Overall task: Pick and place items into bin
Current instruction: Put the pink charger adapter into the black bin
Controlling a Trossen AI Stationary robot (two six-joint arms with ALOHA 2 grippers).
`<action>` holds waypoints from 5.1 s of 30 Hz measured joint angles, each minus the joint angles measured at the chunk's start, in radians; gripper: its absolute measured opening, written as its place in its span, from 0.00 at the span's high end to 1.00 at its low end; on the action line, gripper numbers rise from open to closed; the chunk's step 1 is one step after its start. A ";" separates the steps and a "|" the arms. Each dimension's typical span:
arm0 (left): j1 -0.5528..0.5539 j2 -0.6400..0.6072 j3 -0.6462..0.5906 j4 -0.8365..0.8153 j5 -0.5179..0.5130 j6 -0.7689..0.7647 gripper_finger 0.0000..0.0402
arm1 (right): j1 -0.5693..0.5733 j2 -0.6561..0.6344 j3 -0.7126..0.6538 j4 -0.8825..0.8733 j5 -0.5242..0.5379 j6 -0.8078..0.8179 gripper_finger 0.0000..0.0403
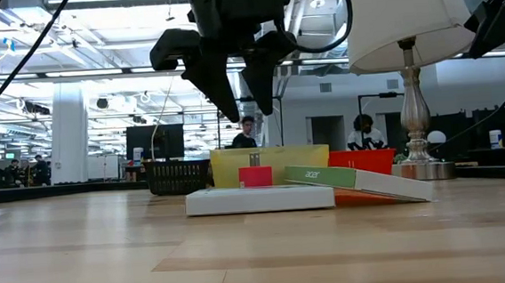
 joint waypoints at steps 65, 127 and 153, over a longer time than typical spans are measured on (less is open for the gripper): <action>0.045 0.082 -0.003 0.023 0.096 0.034 0.38 | 0.000 0.000 0.001 -0.001 -0.001 0.000 0.62; 0.085 0.129 -0.007 0.041 0.152 0.038 0.38 | 0.000 0.000 0.000 -0.008 0.000 -0.004 0.63; 0.090 0.131 -0.007 0.048 0.190 0.026 0.38 | 0.000 0.000 0.000 -0.008 0.000 -0.009 0.63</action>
